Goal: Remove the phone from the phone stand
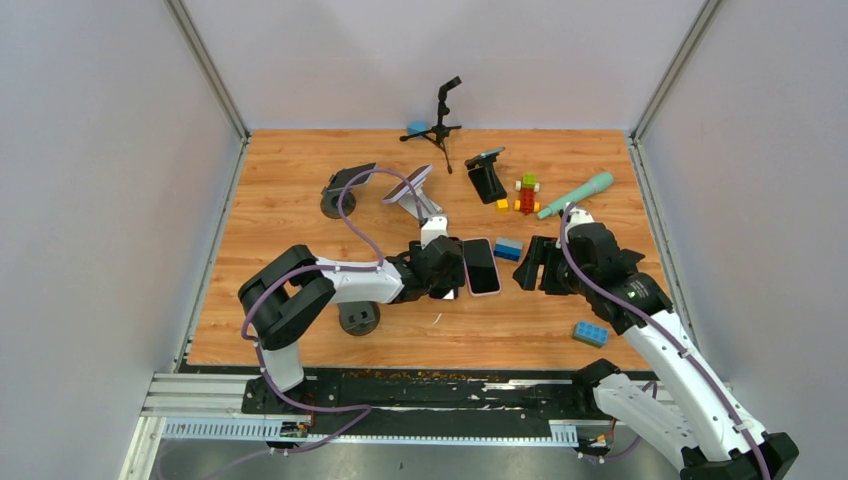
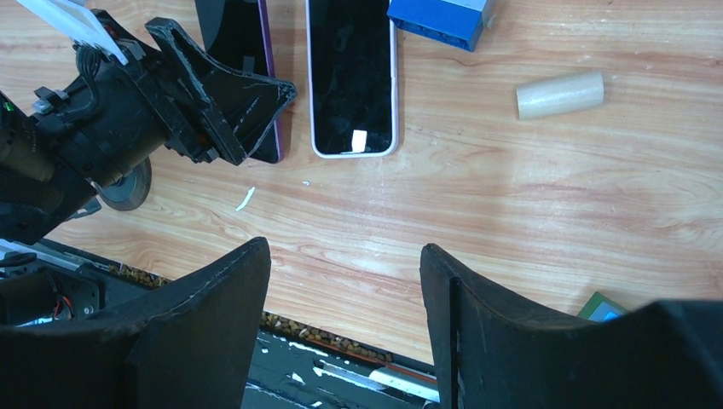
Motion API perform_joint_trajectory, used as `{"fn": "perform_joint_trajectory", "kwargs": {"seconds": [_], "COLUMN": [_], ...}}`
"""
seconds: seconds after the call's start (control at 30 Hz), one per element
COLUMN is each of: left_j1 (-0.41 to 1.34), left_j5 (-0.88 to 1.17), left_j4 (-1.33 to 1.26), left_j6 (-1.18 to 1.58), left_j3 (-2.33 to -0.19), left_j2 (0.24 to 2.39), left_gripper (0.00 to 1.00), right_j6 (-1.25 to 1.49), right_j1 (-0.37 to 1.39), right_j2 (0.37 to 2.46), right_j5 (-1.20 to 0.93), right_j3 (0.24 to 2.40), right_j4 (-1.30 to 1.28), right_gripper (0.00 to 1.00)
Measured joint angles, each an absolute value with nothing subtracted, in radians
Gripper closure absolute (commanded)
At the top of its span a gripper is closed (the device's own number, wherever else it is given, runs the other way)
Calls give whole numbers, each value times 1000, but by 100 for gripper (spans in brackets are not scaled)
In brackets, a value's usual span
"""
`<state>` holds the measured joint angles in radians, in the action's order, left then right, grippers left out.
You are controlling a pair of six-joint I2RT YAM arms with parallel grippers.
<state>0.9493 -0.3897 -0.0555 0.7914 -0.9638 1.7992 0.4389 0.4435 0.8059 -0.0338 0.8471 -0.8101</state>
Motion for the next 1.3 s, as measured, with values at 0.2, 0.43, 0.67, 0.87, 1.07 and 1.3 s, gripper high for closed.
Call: {"fn": "perform_joint_trajectory", "kwargs": {"seconds": [0.2,0.43,0.67,0.87,1.07,1.3], "left_j1": [963,980,983,983,983,983], "left_j5": [-459,-538,-567,-580,-585,-596], "left_j4": [9,94,109,123,150,200], "left_j6": [806,811,818,825,826,826], "left_j3": [-977,-1011,-1028,-1050,-1073,-1077], "left_j2": [1801,1822,1839,1855,1867,1861], "left_gripper": [41,23,12,9,8,7], "right_j6": [439,439,439,439,439,439], "right_j1": [443,443,443,443,443,443], "right_j2": [801,801,801,800,801,801], "right_j5": [-34,-34,-34,-34,-34,-34], "right_j3": [834,832,831,831,831,831], "right_j4": [-813,-814,-815,-815,-815,-815], "right_gripper": [34,34,34,34,34,34]}}
